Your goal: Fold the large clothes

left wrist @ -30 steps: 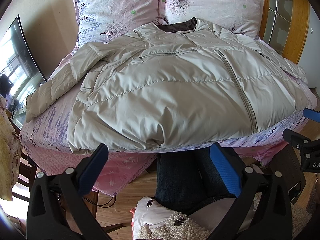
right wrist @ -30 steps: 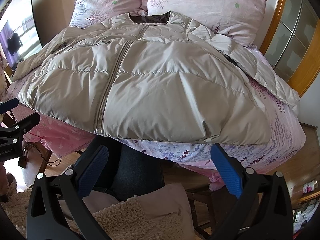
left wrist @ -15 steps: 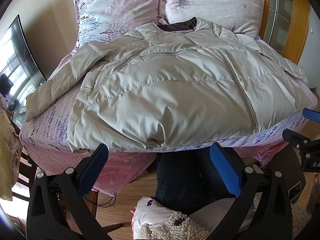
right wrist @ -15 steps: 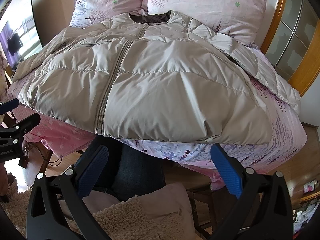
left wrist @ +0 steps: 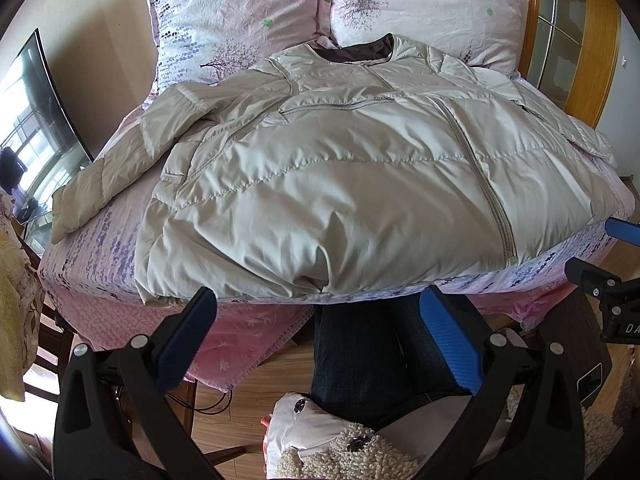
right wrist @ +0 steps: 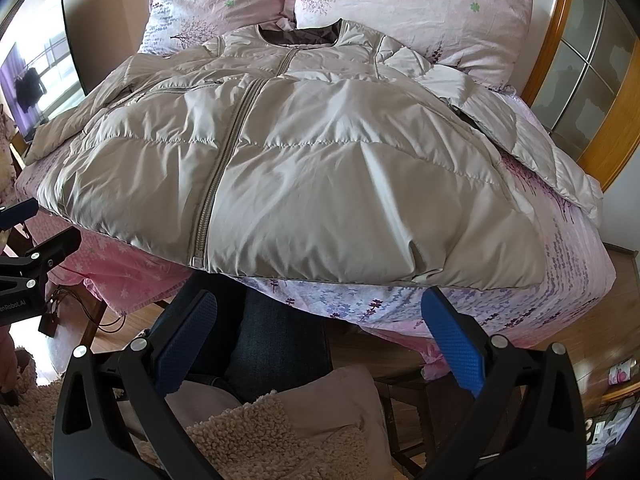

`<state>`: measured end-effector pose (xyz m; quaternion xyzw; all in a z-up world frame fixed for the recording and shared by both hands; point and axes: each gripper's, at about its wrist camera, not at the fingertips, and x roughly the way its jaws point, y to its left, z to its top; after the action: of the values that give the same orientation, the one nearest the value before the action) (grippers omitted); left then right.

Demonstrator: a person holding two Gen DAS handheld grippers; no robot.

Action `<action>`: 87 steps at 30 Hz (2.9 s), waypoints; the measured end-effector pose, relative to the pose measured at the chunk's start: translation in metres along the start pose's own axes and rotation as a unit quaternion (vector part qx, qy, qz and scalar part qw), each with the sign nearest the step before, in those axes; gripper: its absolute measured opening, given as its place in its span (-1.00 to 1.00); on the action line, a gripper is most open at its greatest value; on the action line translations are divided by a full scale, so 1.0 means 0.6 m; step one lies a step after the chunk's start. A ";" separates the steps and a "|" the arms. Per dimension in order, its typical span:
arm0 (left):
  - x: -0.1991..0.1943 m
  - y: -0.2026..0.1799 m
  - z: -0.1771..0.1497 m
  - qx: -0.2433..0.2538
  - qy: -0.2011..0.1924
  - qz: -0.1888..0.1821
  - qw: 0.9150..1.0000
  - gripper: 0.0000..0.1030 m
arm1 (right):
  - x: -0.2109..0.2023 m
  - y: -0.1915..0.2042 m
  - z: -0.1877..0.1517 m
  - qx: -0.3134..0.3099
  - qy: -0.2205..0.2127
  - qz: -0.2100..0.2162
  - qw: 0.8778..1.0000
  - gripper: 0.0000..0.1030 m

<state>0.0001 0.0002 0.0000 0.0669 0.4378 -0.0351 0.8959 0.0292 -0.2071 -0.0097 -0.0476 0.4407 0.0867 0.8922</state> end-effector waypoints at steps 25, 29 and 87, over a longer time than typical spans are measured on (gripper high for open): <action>0.002 0.002 -0.007 -0.002 -0.001 0.003 1.000 0.96 | -0.002 -0.009 0.005 0.008 -0.005 0.005 1.000 0.97; 0.004 0.021 -0.003 -0.014 -0.006 0.006 1.000 0.96 | -0.009 -0.038 0.021 0.032 -0.022 0.005 0.999 0.97; 0.100 0.422 0.075 -0.275 -0.164 0.057 0.946 0.96 | 0.037 -0.507 0.324 0.365 -0.208 -0.129 0.898 -0.89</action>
<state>0.1029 0.2435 0.0024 -0.1636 0.2726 0.1276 0.9395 0.2534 -0.4716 0.0930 0.2440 0.2354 -0.1880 0.9218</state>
